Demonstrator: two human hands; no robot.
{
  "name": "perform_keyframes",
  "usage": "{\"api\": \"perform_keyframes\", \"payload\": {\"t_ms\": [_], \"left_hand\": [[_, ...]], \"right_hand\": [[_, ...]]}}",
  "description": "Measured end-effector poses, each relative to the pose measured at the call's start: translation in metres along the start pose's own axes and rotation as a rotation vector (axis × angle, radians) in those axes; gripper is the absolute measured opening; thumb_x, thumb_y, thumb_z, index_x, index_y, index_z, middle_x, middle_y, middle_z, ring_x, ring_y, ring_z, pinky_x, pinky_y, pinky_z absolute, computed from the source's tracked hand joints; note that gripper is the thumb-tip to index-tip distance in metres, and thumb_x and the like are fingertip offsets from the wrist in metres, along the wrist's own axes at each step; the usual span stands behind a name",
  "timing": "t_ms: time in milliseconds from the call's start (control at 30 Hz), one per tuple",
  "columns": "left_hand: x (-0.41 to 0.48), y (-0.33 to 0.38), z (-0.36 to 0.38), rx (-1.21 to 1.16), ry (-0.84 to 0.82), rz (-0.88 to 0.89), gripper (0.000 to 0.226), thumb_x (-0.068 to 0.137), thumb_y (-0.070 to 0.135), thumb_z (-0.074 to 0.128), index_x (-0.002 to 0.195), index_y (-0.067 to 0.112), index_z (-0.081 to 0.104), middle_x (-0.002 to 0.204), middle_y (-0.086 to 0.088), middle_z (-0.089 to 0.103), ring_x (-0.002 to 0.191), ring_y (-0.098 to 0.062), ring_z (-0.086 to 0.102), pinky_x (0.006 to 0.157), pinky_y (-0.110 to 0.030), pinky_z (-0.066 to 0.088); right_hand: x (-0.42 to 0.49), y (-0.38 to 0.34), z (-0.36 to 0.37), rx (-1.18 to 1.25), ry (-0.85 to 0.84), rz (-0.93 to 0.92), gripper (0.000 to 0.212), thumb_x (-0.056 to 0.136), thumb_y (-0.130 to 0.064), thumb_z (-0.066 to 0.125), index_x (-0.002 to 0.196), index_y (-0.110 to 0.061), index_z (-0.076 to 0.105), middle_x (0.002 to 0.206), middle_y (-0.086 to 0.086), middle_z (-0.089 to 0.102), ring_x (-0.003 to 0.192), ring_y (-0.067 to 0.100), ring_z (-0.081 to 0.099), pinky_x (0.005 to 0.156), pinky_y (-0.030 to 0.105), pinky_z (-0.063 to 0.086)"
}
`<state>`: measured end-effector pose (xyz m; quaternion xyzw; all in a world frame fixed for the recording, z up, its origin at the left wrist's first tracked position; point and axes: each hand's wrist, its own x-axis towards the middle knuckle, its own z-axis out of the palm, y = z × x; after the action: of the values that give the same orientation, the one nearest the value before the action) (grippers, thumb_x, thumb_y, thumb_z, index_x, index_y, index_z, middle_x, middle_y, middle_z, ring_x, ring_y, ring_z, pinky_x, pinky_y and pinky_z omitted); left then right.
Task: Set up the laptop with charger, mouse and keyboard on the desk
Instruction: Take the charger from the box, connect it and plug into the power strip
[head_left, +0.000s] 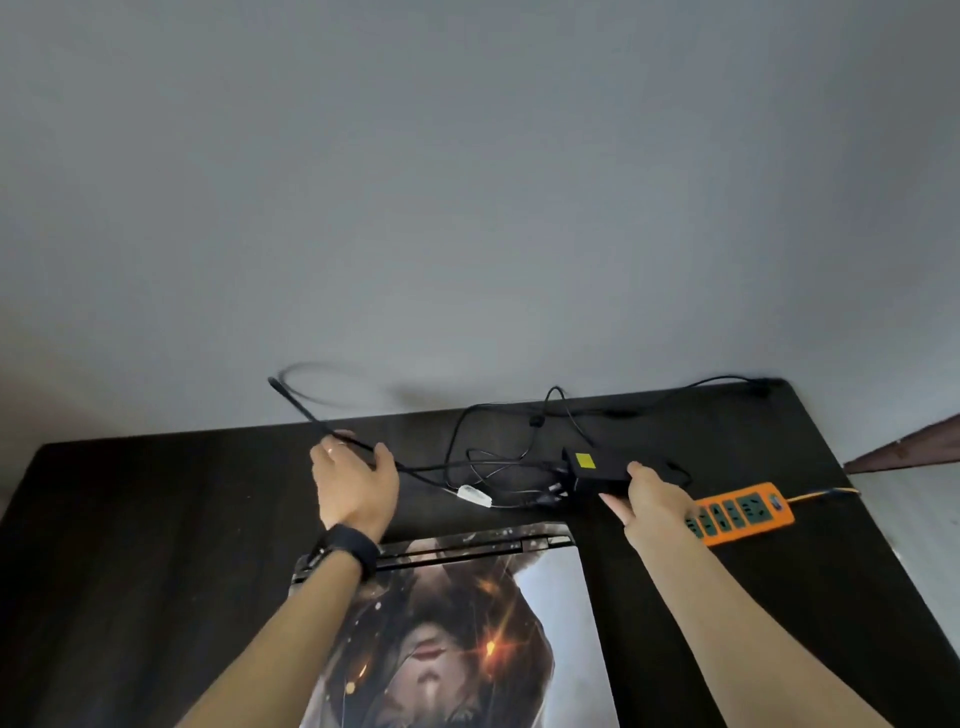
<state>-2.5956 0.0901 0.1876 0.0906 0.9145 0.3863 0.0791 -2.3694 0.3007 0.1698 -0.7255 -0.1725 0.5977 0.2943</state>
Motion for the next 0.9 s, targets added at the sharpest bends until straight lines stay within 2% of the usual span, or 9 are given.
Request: {"api": "perform_keyframes", "payload": {"t_ms": [67, 133, 167, 233, 300, 433, 533, 767, 900], "left_hand": [[-0.023, 0.002, 0.01, 0.15, -0.036, 0.156, 0.033, 0.088, 0.03, 0.062, 0.109, 0.006, 0.052, 0.11, -0.01, 0.05, 0.097, -0.033, 0.056, 0.076, -0.046, 0.053], [-0.034, 0.002, 0.025, 0.272, -0.168, 0.136, 0.05, 0.088, 0.037, 0.06, 0.124, 0.005, 0.049, 0.12, -0.01, 0.05, 0.109, -0.032, 0.054, 0.081, -0.047, 0.052], [-0.035, 0.002, 0.033, 0.319, -0.224, 0.108, 0.061, 0.088, 0.04, 0.06, 0.134, 0.004, 0.043, 0.129, -0.011, 0.047, 0.118, -0.032, 0.049, 0.088, -0.046, 0.049], [-0.032, 0.005, 0.045, 0.367, -0.27, 0.115, 0.076, 0.087, 0.042, 0.059, 0.146, 0.003, 0.03, 0.144, -0.011, 0.037, 0.131, -0.03, 0.038, 0.097, -0.045, 0.043], [-0.028, 0.002, 0.056, 0.475, -0.263, 0.199, 0.082, 0.087, 0.045, 0.057, 0.149, 0.004, 0.025, 0.153, -0.009, 0.028, 0.137, -0.027, 0.032, 0.103, -0.043, 0.039], [-0.036, -0.002, 0.07, 0.614, -0.229, 0.408, 0.072, 0.082, 0.05, 0.062, 0.14, 0.012, 0.044, 0.152, -0.007, 0.032, 0.138, -0.026, 0.031, 0.105, -0.043, 0.036], [-0.046, -0.006, 0.08, 0.584, -0.302, 0.664, 0.046, 0.081, 0.05, 0.064, 0.117, 0.023, 0.061, 0.132, 0.001, 0.049, 0.127, -0.022, 0.044, 0.1, -0.039, 0.041], [-0.048, 0.019, 0.104, 0.697, -0.624, 0.82, 0.027, 0.093, 0.051, 0.049, 0.111, 0.037, 0.063, 0.115, 0.01, 0.052, 0.117, -0.016, 0.046, 0.098, -0.034, 0.038], [-0.035, 0.023, 0.11, 0.808, -0.55, 1.057, 0.029, 0.079, 0.06, 0.063, 0.089, 0.034, 0.068, 0.093, 0.008, 0.058, 0.092, -0.017, 0.059, 0.081, -0.034, 0.045]], "right_hand": [[0.013, -0.004, 0.001, -0.083, -0.134, -0.028, 0.03, 0.097, -0.009, 0.058, 0.121, -0.007, 0.04, 0.143, 0.022, 0.045, 0.123, 0.045, 0.056, 0.062, 0.036, 0.064], [0.022, -0.013, 0.002, -0.056, -0.242, 0.02, 0.002, 0.101, -0.009, 0.048, 0.101, -0.006, 0.048, 0.145, 0.025, 0.041, 0.132, 0.048, 0.047, 0.091, 0.043, 0.059], [0.024, -0.015, 0.004, -0.054, -0.248, -0.009, 0.009, 0.102, -0.009, 0.047, 0.108, -0.004, 0.051, 0.146, 0.022, 0.041, 0.133, 0.047, 0.046, 0.095, 0.044, 0.057], [0.026, -0.019, 0.004, 0.005, -0.251, -0.081, 0.042, 0.102, -0.009, 0.048, 0.141, 0.003, 0.038, 0.143, 0.018, 0.043, 0.129, 0.041, 0.052, 0.077, 0.039, 0.063], [0.027, -0.021, 0.007, 0.026, -0.248, -0.081, 0.053, 0.101, -0.008, 0.051, 0.149, 0.001, 0.03, 0.146, 0.02, 0.045, 0.125, 0.038, 0.057, 0.064, 0.033, 0.063], [0.039, -0.028, 0.01, 0.002, -0.231, -0.047, 0.045, 0.094, -0.001, 0.064, 0.134, 0.0, 0.045, 0.131, 0.023, 0.058, 0.104, 0.033, 0.067, 0.077, 0.037, 0.063], [0.039, -0.038, 0.006, -0.241, -0.355, -0.061, 0.034, 0.096, -0.004, 0.062, 0.128, 0.001, 0.052, 0.12, 0.02, 0.063, 0.1, 0.03, 0.069, 0.094, 0.041, 0.058], [0.051, -0.049, -0.02, -0.586, -0.282, -0.19, 0.02, 0.093, -0.01, 0.063, 0.108, 0.004, 0.066, 0.093, 0.024, 0.07, 0.077, 0.02, 0.073, 0.08, 0.043, 0.063], [0.073, -0.082, -0.019, -0.623, -0.129, -0.486, 0.022, 0.095, -0.024, 0.059, 0.112, -0.012, 0.063, 0.092, 0.009, 0.072, 0.086, 0.021, 0.072, 0.087, 0.042, 0.06]]}}
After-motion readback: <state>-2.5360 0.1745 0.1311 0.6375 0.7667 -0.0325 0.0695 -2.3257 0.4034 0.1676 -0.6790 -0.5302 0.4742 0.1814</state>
